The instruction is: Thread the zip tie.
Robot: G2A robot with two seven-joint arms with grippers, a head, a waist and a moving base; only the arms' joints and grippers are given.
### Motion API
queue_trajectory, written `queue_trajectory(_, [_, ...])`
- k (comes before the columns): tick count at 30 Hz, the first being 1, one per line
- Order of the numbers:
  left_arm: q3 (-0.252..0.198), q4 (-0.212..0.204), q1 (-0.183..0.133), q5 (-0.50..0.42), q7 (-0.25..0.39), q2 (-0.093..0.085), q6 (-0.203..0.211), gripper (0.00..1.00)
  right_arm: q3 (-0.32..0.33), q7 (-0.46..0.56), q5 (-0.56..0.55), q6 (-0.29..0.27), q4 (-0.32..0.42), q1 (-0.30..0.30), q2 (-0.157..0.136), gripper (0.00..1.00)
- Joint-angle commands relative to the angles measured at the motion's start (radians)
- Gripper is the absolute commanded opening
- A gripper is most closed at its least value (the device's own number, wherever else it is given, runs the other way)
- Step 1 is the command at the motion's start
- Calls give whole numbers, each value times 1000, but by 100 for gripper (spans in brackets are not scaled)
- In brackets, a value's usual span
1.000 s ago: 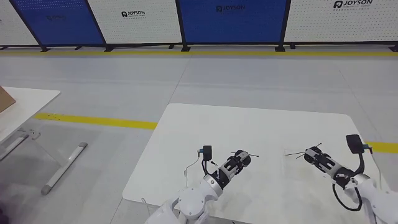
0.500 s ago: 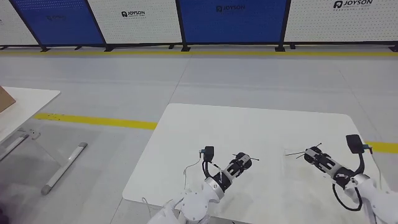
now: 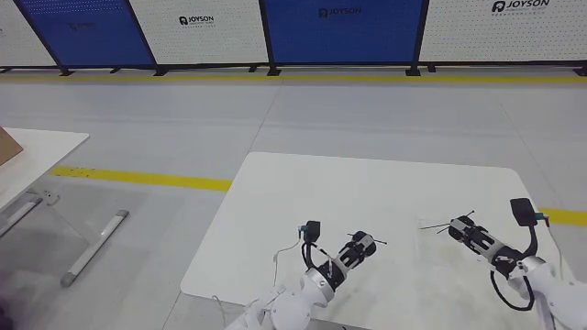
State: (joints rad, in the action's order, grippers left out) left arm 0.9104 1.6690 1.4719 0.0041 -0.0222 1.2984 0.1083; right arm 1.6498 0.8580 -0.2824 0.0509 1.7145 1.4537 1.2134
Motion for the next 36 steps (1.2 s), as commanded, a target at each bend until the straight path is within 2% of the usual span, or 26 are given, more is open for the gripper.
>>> queue_trajectory(1, [19,60,16,-11,-21,-3,25,0,0,0,0,0,0,0,0,0])
queue_trajectory(4, [55,175,60,-34,-36,-10,61,0,0,0,0,0,0,0,0,0])
queue_trajectory(7, [84,264,106,-19,-34,-18,76,0,0,0,0,0,0,0,0,0])
queue_trajectory(10, [96,295,132,22,-29,-24,60,0,0,0,0,0,0,0,0,0])
queue_trajectory(12, [90,270,129,41,-21,-24,20,0,0,0,0,0,0,0,0,0])
queue_trajectory(13, [82,247,116,52,-19,-23,-6,0,0,0,0,0,0,0,0,0])
queue_trajectory(16, [53,163,81,69,-10,-16,-58,0,0,0,0,0,0,0,0,0])
queue_trajectory(17, [37,119,63,87,-19,-12,-77,0,0,0,0,0,0,0,0,0])
queue_trajectory(20, [-10,28,22,98,-38,1,-97,0,0,0,0,0,0,0,0,0])
queue_trajectory(23, [-57,-27,-8,119,-83,16,-89,0,0,0,0,0,0,0,0,0])
queue_trajectory(26, [-75,-40,-19,133,-107,22,-79,0,-2,-4,-2,-4,4,0,0,0])
queue_trajectory(28, [-75,-40,-19,133,-107,22,-79,0,-5,-55,-4,-55,49,22,0,0])
queue_trajectory(32, [-75,-40,-19,133,-107,22,-79,0,54,-174,73,-154,119,110,1,0])
queue_trajectory(34, [-75,-40,-19,133,-107,22,-79,0,75,-195,112,-196,138,166,0,0])
queue_trajectory(36, [-75,-40,-19,133,-107,22,-79,0,84,-198,125,-217,136,198,-1,0])
